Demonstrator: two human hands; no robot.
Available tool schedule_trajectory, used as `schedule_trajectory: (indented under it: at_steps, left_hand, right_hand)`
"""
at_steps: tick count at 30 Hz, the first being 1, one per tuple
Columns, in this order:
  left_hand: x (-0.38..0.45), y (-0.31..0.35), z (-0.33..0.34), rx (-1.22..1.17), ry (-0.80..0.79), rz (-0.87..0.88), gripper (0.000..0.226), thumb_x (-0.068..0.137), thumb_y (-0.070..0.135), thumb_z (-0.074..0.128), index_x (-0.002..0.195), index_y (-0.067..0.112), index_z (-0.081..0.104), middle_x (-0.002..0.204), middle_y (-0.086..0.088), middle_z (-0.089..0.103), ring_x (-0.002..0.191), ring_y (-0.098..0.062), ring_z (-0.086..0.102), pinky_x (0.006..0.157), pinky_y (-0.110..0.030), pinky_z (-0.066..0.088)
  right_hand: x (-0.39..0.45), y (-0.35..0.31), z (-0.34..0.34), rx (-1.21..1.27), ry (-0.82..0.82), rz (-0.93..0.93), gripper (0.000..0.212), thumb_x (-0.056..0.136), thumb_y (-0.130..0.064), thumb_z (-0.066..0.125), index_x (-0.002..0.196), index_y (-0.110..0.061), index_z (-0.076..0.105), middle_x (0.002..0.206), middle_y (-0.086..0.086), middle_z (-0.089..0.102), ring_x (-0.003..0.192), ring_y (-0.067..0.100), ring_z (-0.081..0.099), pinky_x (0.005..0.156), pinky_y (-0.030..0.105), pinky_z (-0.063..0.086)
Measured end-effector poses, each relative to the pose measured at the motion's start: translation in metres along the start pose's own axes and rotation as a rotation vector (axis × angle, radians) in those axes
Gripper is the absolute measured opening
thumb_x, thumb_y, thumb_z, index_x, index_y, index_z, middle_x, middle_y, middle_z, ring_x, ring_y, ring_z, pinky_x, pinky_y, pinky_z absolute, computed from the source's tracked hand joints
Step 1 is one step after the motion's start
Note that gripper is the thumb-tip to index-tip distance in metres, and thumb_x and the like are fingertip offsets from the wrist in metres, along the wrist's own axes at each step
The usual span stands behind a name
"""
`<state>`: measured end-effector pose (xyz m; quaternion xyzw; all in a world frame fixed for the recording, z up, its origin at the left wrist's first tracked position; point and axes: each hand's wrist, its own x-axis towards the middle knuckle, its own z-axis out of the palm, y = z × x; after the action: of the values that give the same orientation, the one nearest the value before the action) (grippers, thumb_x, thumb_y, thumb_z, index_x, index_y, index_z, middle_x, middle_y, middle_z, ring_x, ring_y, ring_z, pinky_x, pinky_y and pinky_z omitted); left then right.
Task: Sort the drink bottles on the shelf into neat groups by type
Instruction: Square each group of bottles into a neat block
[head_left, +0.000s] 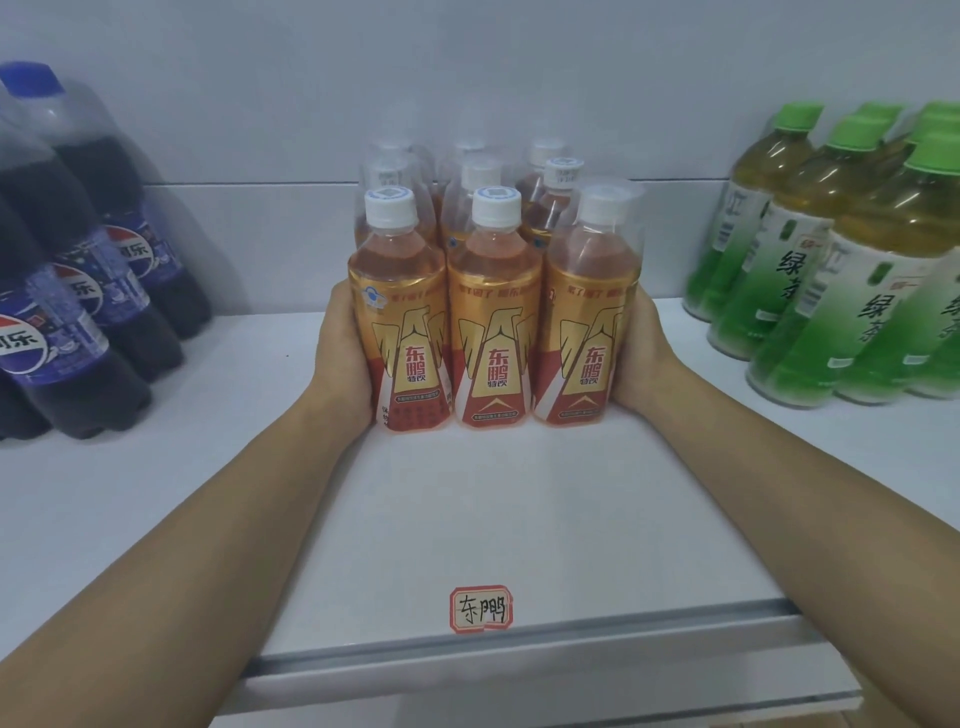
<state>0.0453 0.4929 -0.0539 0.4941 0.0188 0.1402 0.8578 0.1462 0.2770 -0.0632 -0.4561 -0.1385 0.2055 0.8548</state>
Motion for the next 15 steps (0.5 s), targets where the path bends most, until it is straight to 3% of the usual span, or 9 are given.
schedule_trajectory:
  at_steps: [6, 15]
  left_hand:
    - [0.0, 0.002, -0.002, 0.028, -0.012, -0.005, 0.05, 0.098, 0.046, 0.039, 0.082, 0.024, 0.082, 0.095, -0.006, 0.078, 0.089, -0.022, 0.075, 0.078, -0.038, 0.062]
    - [-0.002, 0.006, -0.004, 0.065, -0.012, -0.013, 0.06, 0.102, 0.048, 0.031, 0.082, 0.027, 0.084, 0.094, -0.003, 0.08, 0.088, -0.018, 0.077, 0.072, -0.032, 0.061]
  right_hand:
    - [0.001, 0.001, 0.0, -0.012, 0.003, 0.007, 0.054, 0.102, -0.042, 0.037, 0.08, -0.018, 0.08, 0.09, 0.008, 0.076, 0.087, 0.024, 0.072, 0.079, 0.036, 0.058]
    - [0.001, 0.005, 0.01, 0.029, 0.026, 0.026, 0.05, 0.1, -0.04, 0.041, 0.074, -0.015, 0.075, 0.082, 0.009, 0.071, 0.08, 0.026, 0.066, 0.083, 0.038, 0.052]
